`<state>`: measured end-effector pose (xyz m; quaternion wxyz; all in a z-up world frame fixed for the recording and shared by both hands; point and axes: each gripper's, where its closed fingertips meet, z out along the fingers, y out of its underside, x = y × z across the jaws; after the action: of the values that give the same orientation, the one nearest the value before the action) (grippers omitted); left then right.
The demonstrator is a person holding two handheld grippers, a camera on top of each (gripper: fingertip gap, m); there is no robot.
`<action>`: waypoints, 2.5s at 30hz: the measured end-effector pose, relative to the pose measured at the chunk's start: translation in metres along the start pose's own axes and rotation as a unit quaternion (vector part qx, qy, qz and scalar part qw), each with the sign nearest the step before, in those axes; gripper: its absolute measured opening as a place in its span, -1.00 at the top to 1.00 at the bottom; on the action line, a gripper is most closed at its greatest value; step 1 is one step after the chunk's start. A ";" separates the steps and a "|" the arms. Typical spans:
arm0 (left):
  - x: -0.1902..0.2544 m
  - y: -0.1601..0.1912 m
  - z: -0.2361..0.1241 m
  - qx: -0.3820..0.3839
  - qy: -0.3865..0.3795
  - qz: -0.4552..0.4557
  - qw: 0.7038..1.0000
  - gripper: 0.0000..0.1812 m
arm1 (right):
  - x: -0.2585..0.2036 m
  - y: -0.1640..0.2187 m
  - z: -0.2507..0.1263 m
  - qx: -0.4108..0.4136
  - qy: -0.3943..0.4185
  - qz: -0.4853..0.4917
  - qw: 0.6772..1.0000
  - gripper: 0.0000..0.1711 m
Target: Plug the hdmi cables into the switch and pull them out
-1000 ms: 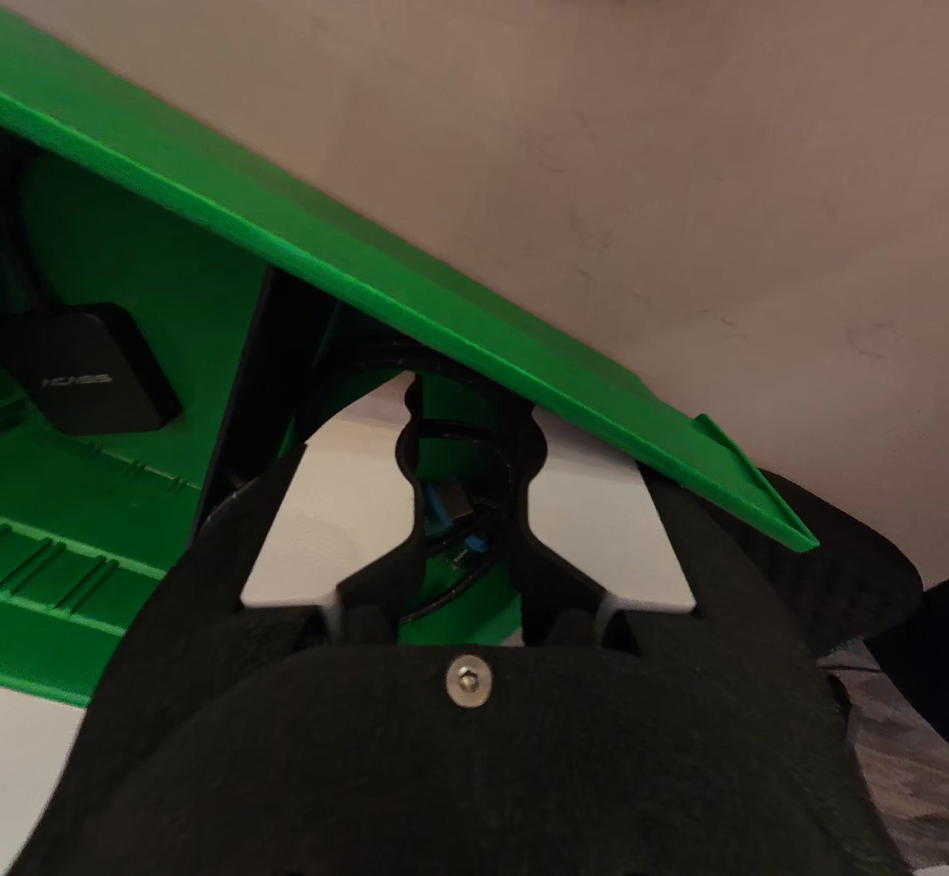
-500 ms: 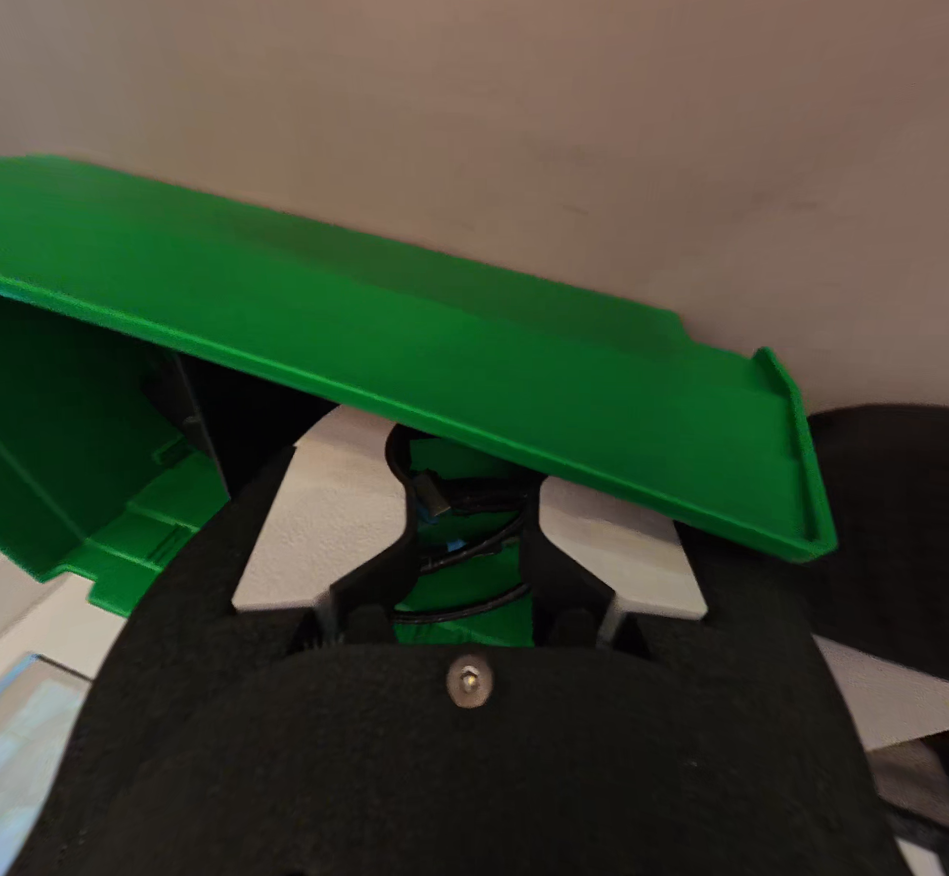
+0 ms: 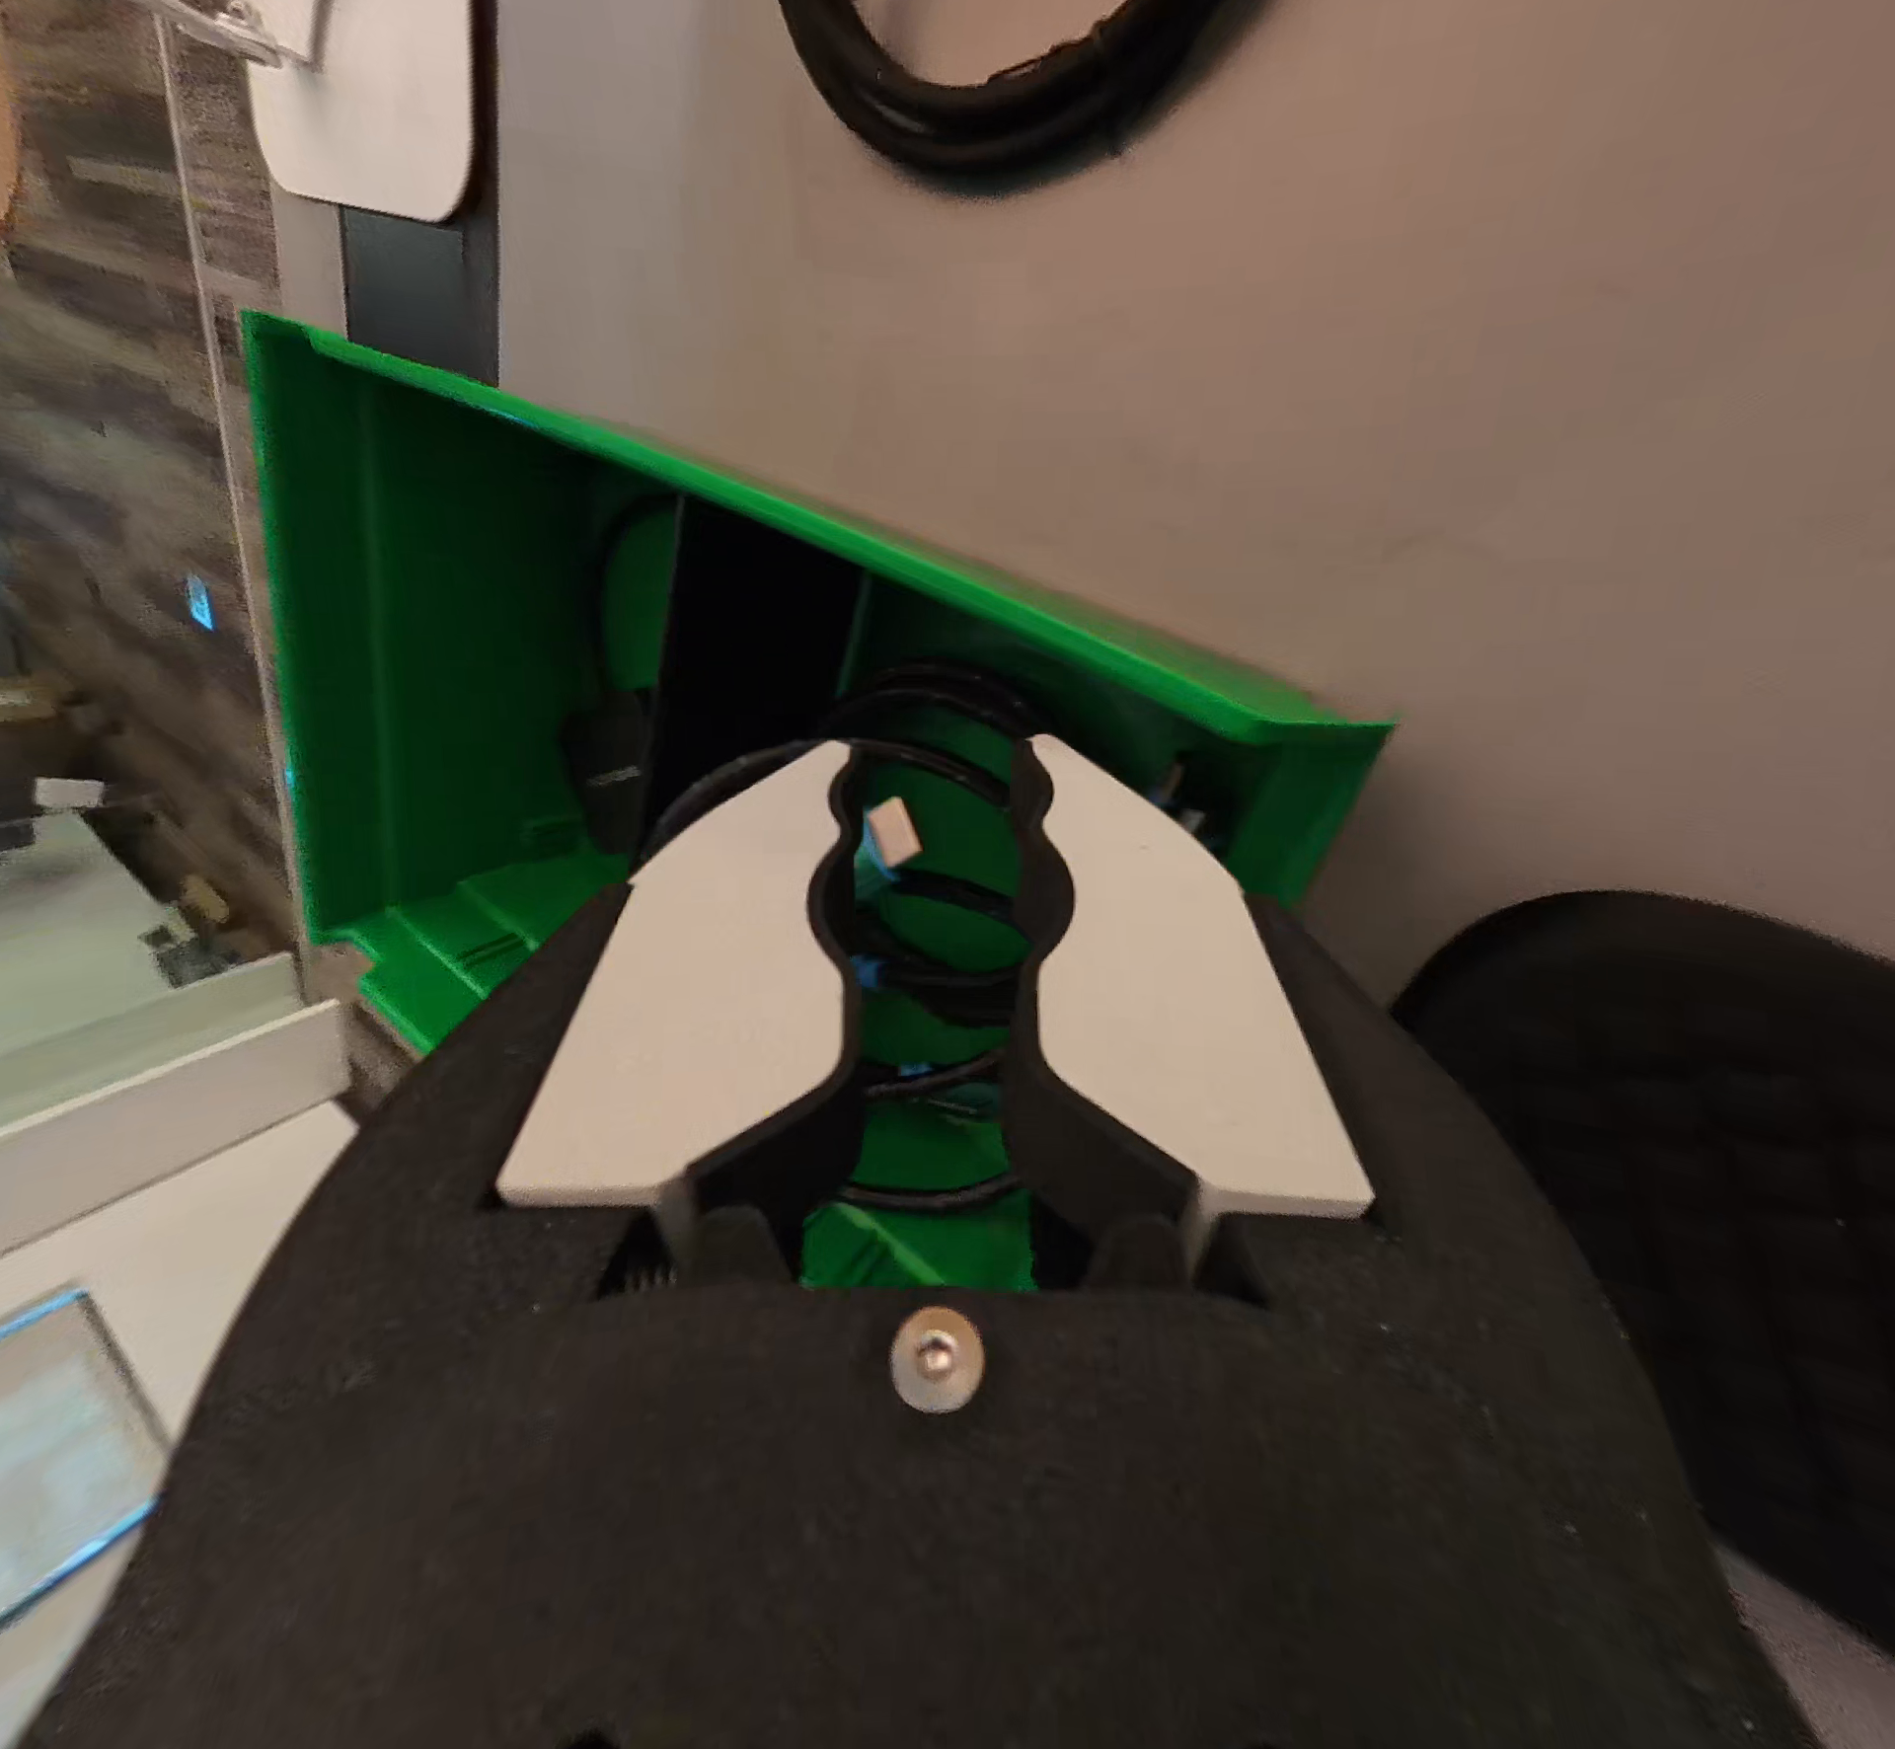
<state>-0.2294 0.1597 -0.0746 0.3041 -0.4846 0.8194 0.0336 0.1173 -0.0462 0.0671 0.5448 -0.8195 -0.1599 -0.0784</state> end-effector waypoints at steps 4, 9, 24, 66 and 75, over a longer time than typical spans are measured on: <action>0.004 0.010 -0.008 -0.007 -0.040 -0.020 0.999 0.70 | -0.001 -0.001 0.000 0.003 -0.002 0.001 1.000 0.47; 0.021 0.027 0.006 -0.050 0.007 -0.054 0.997 0.78 | -0.005 0.000 0.003 -0.004 -0.006 -0.005 1.000 0.47; 0.023 0.042 0.020 -0.111 0.007 -0.116 0.987 0.78 | 0.000 0.004 0.002 -0.001 -0.008 0.006 1.000 0.47; 0.017 0.016 0.027 0.063 0.135 0.220 0.964 0.51 | -0.033 -0.003 0.022 0.007 -0.068 0.027 0.997 0.47; 0.018 0.031 0.031 0.077 0.143 0.198 0.967 0.56 | -0.036 0.007 0.033 -0.015 -0.081 0.027 0.996 0.47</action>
<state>-0.2458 0.1731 -0.1168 0.2075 -0.2875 0.9342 -0.0396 0.0846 -0.0245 0.0374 0.5192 -0.8355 -0.1800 0.0001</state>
